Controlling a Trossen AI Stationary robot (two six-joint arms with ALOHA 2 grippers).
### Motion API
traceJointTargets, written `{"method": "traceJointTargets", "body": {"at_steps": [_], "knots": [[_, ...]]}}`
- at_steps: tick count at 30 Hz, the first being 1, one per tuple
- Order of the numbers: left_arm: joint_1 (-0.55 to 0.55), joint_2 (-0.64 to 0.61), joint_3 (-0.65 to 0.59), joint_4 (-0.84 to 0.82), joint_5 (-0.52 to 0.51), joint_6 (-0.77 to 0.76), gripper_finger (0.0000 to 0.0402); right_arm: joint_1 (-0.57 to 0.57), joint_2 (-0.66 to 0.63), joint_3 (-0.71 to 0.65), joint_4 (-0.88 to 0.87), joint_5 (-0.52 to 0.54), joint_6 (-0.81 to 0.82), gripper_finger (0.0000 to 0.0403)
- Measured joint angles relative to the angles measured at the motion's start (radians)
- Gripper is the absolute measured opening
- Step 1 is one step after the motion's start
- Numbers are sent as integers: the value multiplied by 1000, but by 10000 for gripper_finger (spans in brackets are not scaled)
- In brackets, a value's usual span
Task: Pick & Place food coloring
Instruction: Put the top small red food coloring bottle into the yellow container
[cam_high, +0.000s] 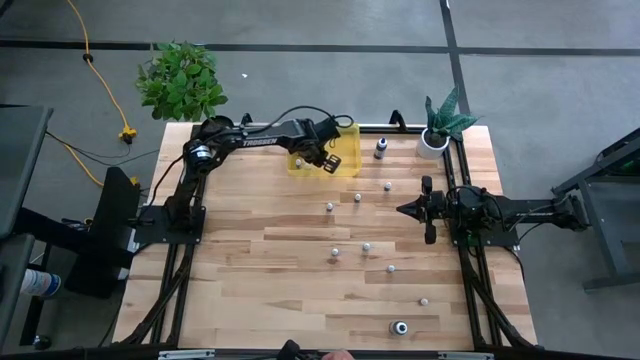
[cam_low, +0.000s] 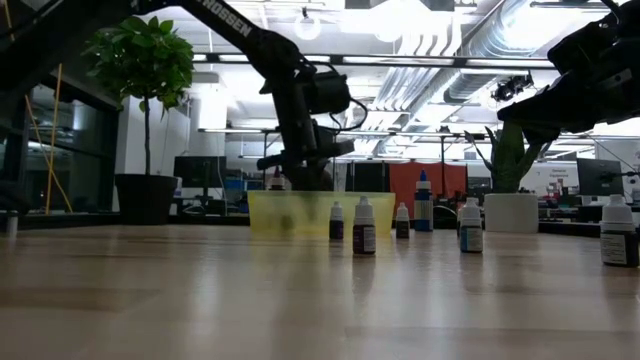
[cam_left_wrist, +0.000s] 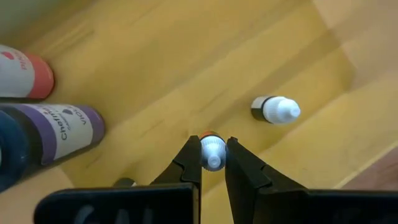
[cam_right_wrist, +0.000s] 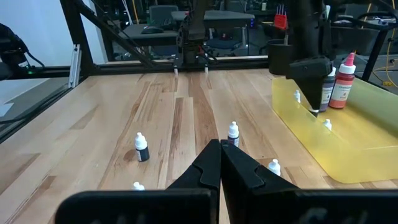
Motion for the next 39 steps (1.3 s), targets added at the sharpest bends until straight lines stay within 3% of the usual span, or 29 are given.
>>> {"method": "traceJointTargets", "body": {"at_steps": [15,26,39], "knots": [[-15,31,-2,-2,-30,4,29,0,0,0,0,0,0,0],[-15,31,-1,11,-9,32,84,0,0,0,0,0,0,0],[-15,29,-1,11,-9,54,89,0,0,0,0,0,0,0]]}}
